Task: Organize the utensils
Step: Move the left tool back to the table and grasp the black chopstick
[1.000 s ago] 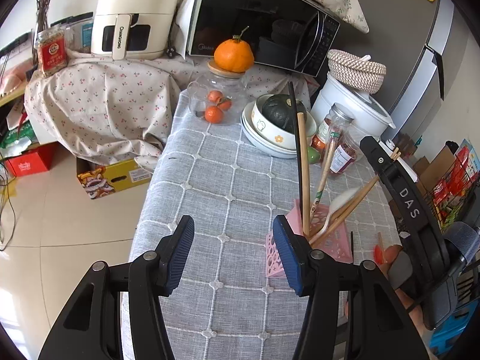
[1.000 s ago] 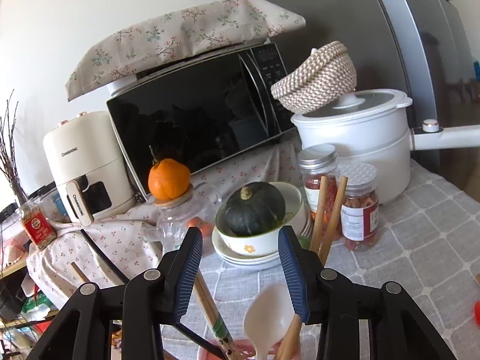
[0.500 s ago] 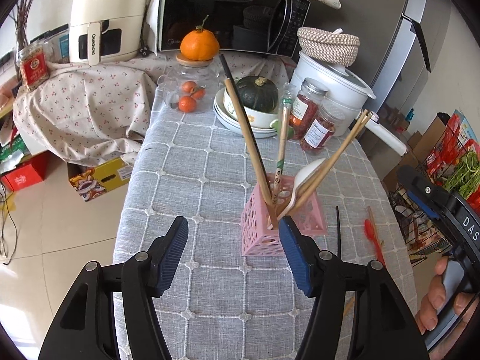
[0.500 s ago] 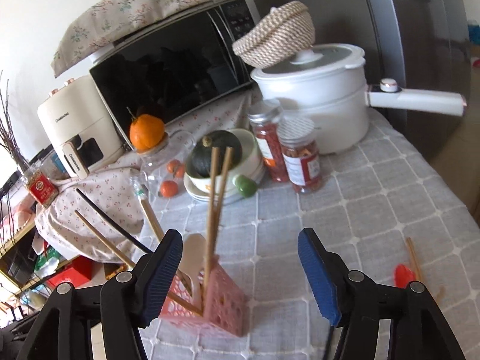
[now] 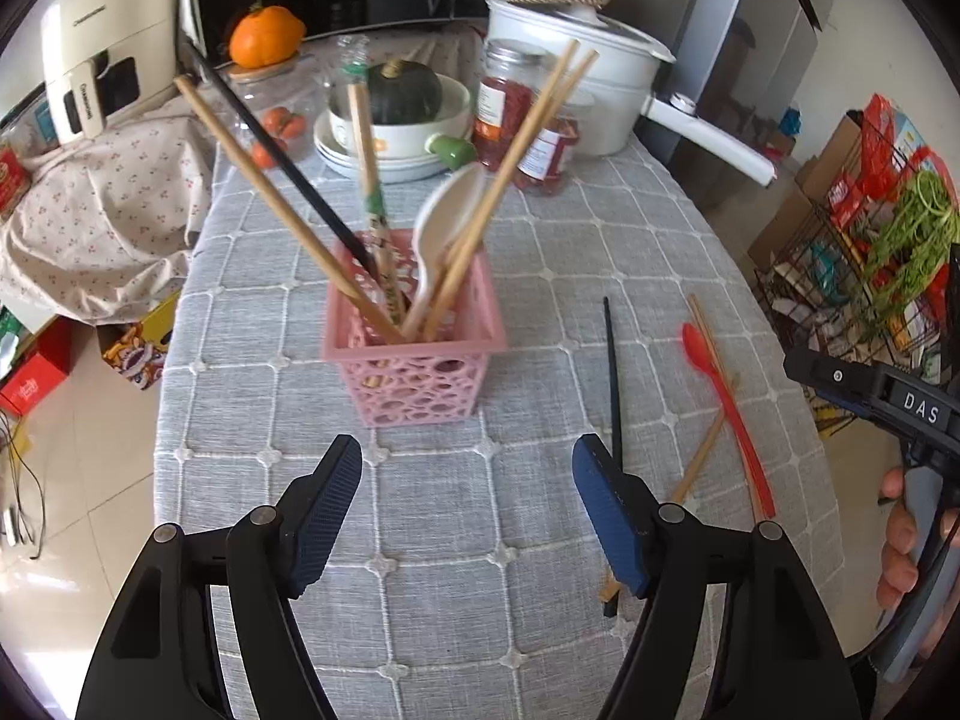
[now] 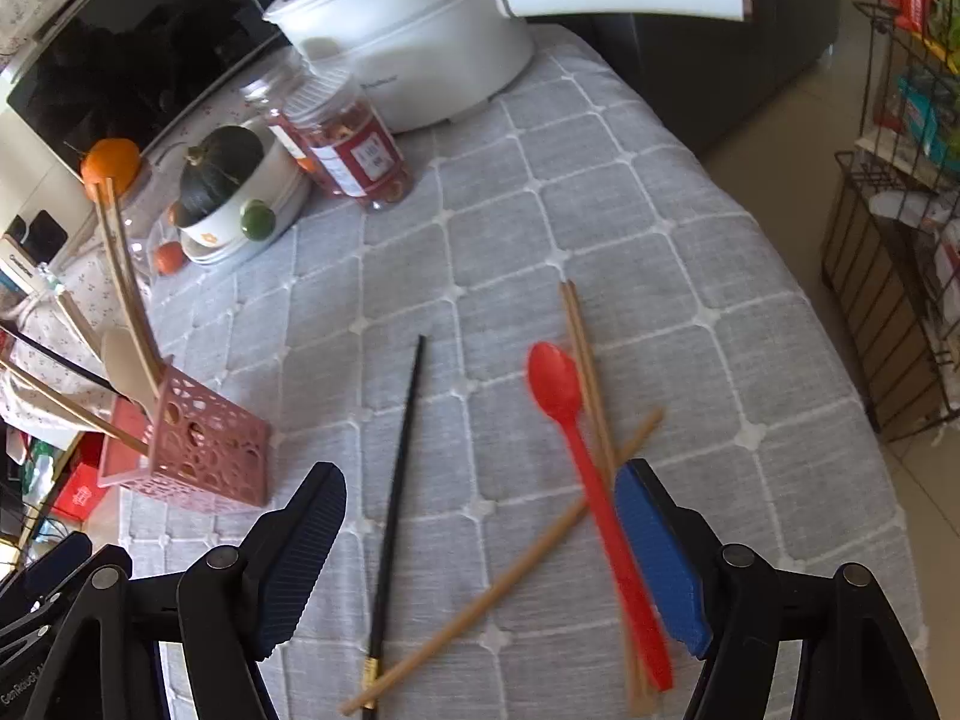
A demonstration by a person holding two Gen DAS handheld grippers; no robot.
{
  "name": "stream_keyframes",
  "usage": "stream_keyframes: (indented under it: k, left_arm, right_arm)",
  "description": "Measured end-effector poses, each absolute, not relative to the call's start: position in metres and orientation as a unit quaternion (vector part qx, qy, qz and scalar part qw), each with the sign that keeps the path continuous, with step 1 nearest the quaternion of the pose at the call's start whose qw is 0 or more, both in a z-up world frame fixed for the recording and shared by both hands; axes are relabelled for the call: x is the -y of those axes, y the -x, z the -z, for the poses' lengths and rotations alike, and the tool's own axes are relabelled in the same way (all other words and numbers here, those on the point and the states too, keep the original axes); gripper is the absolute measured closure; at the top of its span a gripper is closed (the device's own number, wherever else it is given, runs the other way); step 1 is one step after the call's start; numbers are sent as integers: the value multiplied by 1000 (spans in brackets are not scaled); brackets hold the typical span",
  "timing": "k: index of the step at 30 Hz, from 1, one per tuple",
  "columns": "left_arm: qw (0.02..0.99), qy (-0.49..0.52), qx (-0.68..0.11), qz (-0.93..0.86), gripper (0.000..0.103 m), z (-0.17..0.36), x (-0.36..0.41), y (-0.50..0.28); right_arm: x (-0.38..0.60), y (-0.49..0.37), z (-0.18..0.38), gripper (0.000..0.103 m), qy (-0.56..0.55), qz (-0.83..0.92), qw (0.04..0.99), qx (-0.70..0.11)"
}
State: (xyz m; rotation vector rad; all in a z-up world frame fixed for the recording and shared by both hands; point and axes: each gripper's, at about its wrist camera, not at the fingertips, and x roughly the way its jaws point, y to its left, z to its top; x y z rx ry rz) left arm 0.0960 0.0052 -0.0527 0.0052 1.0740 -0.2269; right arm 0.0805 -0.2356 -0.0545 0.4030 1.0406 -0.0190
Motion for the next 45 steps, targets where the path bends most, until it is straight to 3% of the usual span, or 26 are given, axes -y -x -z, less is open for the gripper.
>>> stream_keyframes:
  k: [14,22,27,32,35,45]
  left_arm:
    - [817,-52,-553,152,30,108,93,-111]
    - [818,-29,-558,135,65,128,113,-165]
    - [811,-39,-568,134,79,146,129,-193]
    - [805,-83,-574,125,85,151,144,-200]
    - [805,-105,-572,121,97,152,146,-197]
    - [835,-96,-527,124,98,106,112,-154]
  right_arm:
    - [311,-69,88,23,-175,34,816,-550]
    - [312,-70,95,23,-165,16,808,-566]
    - [310,-72,92,23,-164,10,810,-562]
    - [309,-77,91,23,-172,10,810,-561]
    - [310,-80,92,23,-174,13,809,-562]
    - [307,-90,89,23,-199,17,805,-558]
